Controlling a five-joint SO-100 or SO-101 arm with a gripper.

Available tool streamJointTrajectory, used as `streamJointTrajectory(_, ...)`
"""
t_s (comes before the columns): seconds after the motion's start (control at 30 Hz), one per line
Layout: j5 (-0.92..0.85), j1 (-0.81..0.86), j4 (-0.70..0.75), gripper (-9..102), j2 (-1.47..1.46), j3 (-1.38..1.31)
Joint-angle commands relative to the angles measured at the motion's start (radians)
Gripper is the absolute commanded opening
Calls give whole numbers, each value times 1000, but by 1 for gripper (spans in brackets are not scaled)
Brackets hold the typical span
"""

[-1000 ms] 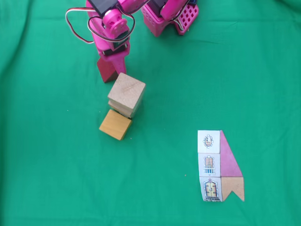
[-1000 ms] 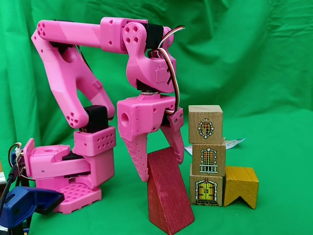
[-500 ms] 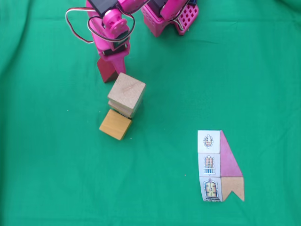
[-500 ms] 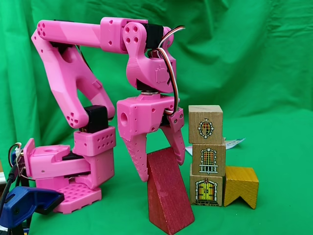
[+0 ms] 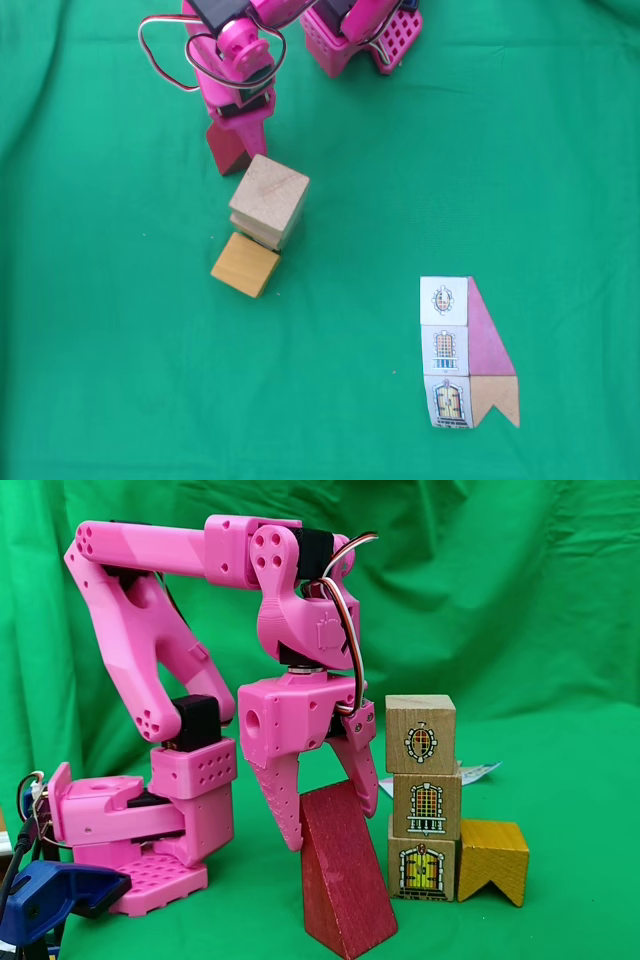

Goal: Grasp some building blocks and build the house on the picture.

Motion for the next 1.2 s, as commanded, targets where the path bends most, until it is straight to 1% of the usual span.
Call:
streamJointTrajectory(0.0,8,5,0,33,23,-23)
streamJointTrajectory(0.97,8,5,8,33,23,-23)
streamJointTrajectory(1.03,8,5,8,31,23,-21)
streamJointTrajectory(1.17,8,5,8,22,23,-23)
